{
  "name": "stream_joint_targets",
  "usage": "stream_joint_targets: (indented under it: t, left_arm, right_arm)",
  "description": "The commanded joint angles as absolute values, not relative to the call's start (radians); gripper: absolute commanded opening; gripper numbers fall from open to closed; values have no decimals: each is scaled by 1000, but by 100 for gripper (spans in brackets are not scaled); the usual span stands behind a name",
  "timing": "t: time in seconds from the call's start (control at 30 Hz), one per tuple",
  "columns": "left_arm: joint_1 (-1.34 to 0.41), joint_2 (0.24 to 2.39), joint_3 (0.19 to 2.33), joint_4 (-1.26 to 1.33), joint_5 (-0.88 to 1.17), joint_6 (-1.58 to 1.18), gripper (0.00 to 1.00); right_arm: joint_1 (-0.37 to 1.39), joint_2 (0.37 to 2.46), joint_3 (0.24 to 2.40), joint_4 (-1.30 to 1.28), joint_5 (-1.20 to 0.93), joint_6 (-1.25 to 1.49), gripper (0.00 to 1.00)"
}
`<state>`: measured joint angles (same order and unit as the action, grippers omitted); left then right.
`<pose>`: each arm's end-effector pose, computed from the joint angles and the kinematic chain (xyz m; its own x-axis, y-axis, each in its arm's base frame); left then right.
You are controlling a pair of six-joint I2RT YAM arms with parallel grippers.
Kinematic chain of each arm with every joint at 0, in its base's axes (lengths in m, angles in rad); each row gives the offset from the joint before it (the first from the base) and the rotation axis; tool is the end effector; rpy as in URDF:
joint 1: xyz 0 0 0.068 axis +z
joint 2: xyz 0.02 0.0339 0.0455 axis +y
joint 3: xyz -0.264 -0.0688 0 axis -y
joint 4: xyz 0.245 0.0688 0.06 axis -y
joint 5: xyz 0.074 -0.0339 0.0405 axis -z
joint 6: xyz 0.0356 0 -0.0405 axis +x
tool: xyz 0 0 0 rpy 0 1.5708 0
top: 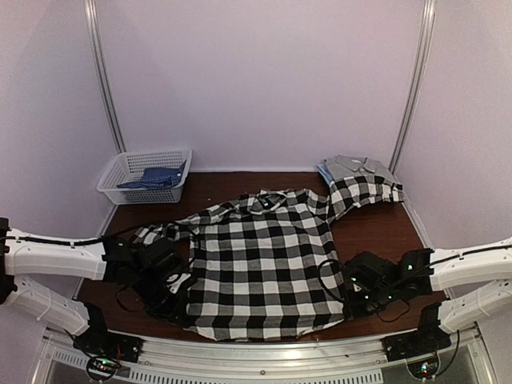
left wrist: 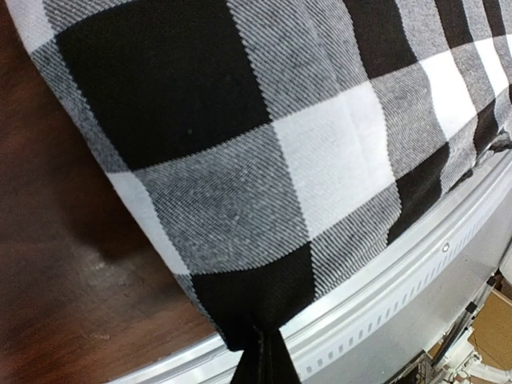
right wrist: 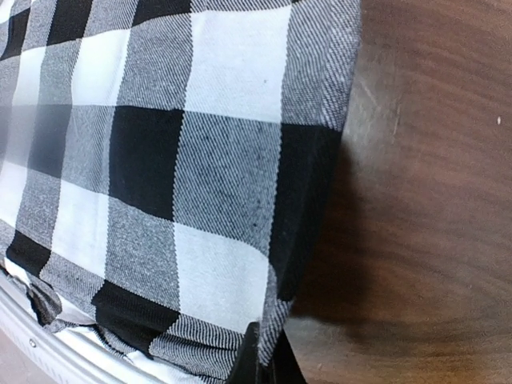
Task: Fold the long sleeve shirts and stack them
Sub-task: Flatten out the square-folded shirt at the center of the board.
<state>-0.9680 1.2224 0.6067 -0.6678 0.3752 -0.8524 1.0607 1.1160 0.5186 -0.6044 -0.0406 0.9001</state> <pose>0.0997 -0.1679 0.1664 -0.9792 0.1872 0.0781 0.1339 0.8856 -0.4446 0.0866 0.1577 0.1603 -0.9717 -0.1337 -0.1945 -0.1897 0.9329 0.3061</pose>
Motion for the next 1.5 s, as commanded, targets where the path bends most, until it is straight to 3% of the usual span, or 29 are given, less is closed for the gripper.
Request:
stream_joint_targets:
  t: [0.0,0.07,0.2,0.3,0.37,0.63,0.9,1.13,1.33,1.47]
  left_arm:
    - [-981,1208,599,-797,463,-792,0]
    - [-989,1207,617,-843,438,-783,0]
    - [-988,1195,712,-911,364,-793,24]
    - [-984,1202,819,-948,313,-798,37]
    - [-972,1216,891,-973,264,-792,41]
    - [-796,1320,1067,-805,158,-726,41]
    - [-722,1605,1223,-588,74,-654,39]
    - [-688,1844,1392,-511,-44,-575,44]
    - [-686,2033,1539,-495,59,-570,45]
    - [-686,2117,1597,-462,101,-581,45]
  right_arm:
    - [1114,1069,500,-766,-66,970,8]
    - [1120,1026,526,-816,-57,978,22]
    - [1116,971,636,-896,41,964,52]
    - [1109,1008,747,-931,108,928,60]
    - [1100,1055,815,-925,143,900,61]
    - [943,1279,1001,-606,117,678,60]
    - [775,1561,1187,-343,41,525,51]
    - [754,1804,1393,-288,40,386,51]
    - [747,1990,1584,-352,76,306,51]
    - [715,2036,1601,-332,34,317,49]
